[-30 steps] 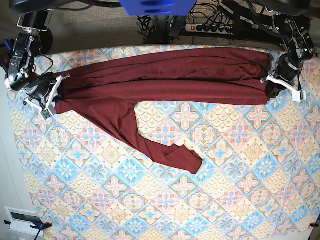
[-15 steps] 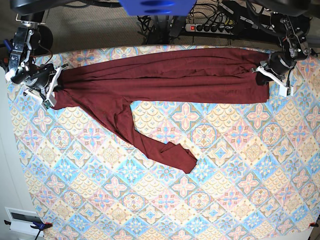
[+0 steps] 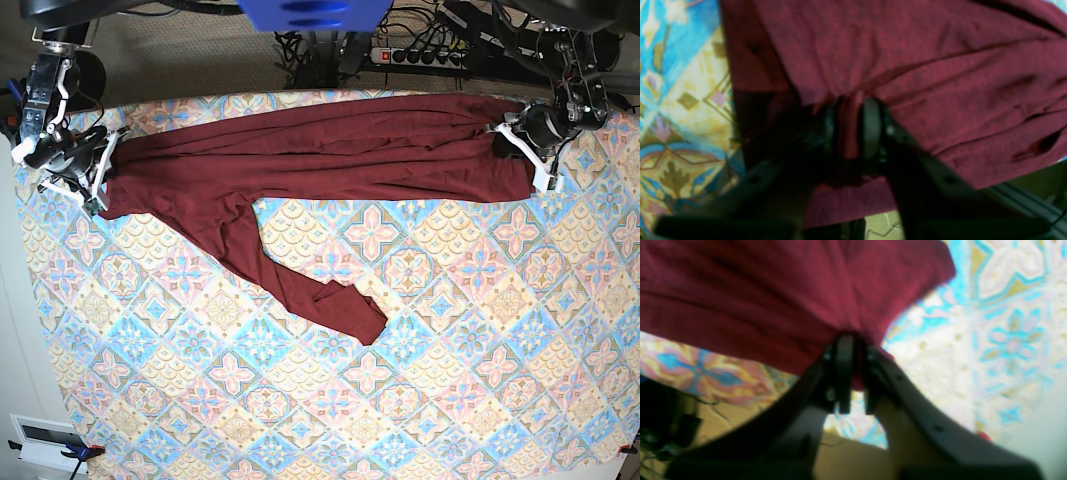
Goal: Layout the t-shirt on the table in an organized manner, then fold the t-shirt properly
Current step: 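Reach the right gripper to the trailing sleeve and grasp it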
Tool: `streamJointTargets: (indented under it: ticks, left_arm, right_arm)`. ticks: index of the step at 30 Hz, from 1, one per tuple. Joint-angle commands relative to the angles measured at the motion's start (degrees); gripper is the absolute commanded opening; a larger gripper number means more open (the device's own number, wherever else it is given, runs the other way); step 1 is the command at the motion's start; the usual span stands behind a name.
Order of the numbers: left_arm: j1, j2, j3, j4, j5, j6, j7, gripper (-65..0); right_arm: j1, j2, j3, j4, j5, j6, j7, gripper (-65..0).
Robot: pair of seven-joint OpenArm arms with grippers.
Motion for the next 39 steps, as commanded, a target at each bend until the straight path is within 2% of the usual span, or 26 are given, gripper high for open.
streamJointTargets:
  ticks: [1,3,6,9,12,16,19,21,24,27,31,36,39]
  left_arm:
    - [-0.1,-0.8,-0.5,1.0,-0.2,-0.1,-0.2,-47.3]
    - [-0.1,-0.7,-2.2,1.1,-1.1,-0.1,-0.2,-43.0]
    - [0.1,0.5,-9.0,1.0,-7.1,-0.1,-0.2,-38.7]
    - [0.0,1.7,-15.8,1.0,-12.6,-0.1,-0.1,-38.2]
    - [-0.1,2.1,-19.5,1.0,-16.4,-0.1,0.1,-38.2]
    - [-0.2,2.1,-20.2,1.0,-20.7,0.0,-0.1,-38.2]
    - [-0.2,2.1,-20.2,1.0,-22.8,0.0,-0.1,-38.2]
    - [-0.2,2.1,-20.2,1.0,-23.1,0.0,-0.1,-38.2]
    - [-0.2,2.1,-20.2,1.0,-23.1,0.0,-0.1,-38.2]
    - [-0.2,2.1,-20.2,1.0,-23.2,0.0,-0.1,-38.2]
    - [-0.2,2.1,-20.2,1.0,-23.2,0.0,-0.1,-38.2]
    - [-0.2,2.1,-20.1,1.0,-23.2,0.0,-0.1,-38.2]
    - [-1.0,2.1,-19.9,1.0,-23.2,0.0,-0.1,-38.2]
  right_arm:
    - [0.8,1.1,0.8,2.4,0.9,-0.1,1.3,-54.4]
    - [0.9,1.1,1.0,4.8,0.9,-0.1,1.3,-50.9]
    - [0.8,1.1,1.0,7.8,0.9,-0.1,1.5,-47.7]
    - [0.8,1.1,1.9,9.9,1.0,-0.1,1.6,-47.3]
    - [0.8,0.9,1.5,10.7,1.0,-0.1,1.5,-47.2]
    - [5.0,-3.2,-4.7,10.6,0.9,-0.1,1.6,-47.0]
    - [12.3,-3.4,-11.5,10.1,0.1,-0.1,1.6,-47.0]
    - [17.3,-4.1,-15.0,9.4,-2.8,-0.1,1.9,-47.0]
    - [22.3,-9.1,-19.0,5.0,-6.2,-0.1,3.7,-47.0]
    - [24.4,-11.2,-20.9,-0.5,-6.8,-0.1,5.0,-47.0]
    - [26.1,-11.8,-21.4,-6.6,-6.8,-0.1,5.1,-47.0]
    - [28.0,-15.8,-21.4,-12.5,-6.9,-0.1,7.7,-46.9]
    - [31.3,-16.3,-21.4,-16.3,-6.9,-0.1,8.2,-46.9]
